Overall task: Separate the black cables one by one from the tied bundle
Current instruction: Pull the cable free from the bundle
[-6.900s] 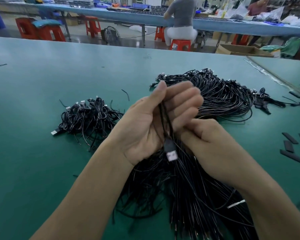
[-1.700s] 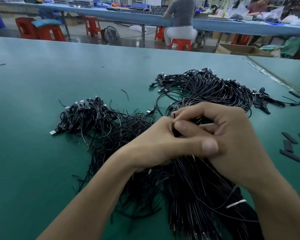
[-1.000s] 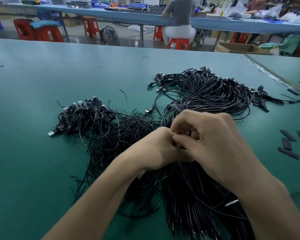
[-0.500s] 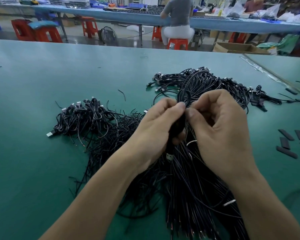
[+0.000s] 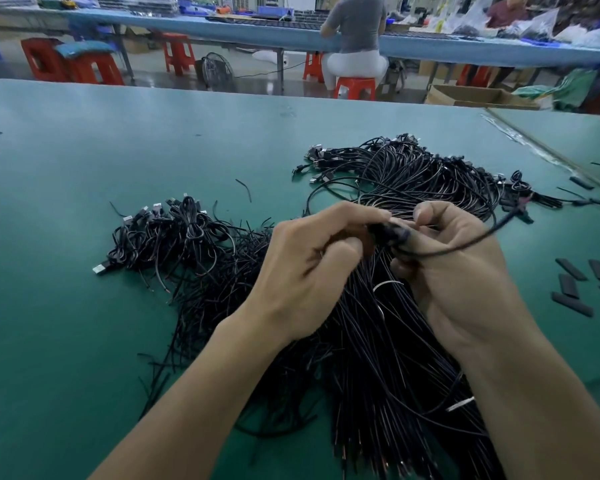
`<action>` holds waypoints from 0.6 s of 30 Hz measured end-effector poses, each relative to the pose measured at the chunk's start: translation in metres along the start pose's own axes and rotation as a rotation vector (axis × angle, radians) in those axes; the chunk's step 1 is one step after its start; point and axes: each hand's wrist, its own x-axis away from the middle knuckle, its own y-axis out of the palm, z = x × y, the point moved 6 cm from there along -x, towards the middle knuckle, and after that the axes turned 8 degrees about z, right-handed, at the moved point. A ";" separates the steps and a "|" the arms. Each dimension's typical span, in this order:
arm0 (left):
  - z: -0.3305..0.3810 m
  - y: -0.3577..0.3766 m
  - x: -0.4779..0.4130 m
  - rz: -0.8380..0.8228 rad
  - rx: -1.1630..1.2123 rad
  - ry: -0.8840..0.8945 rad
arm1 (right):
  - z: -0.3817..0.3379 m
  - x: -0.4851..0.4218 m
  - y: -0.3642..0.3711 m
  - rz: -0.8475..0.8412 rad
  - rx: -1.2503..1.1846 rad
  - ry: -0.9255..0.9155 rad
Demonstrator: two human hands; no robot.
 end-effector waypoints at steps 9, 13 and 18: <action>-0.009 -0.007 -0.004 0.073 -0.011 -0.113 | -0.012 0.004 0.000 -0.025 0.152 -0.186; -0.012 -0.019 -0.006 0.177 -0.191 -0.091 | -0.009 0.006 0.004 -0.045 0.193 -0.185; -0.013 -0.015 -0.004 0.145 -0.180 -0.134 | -0.010 0.004 0.004 -0.093 0.169 -0.172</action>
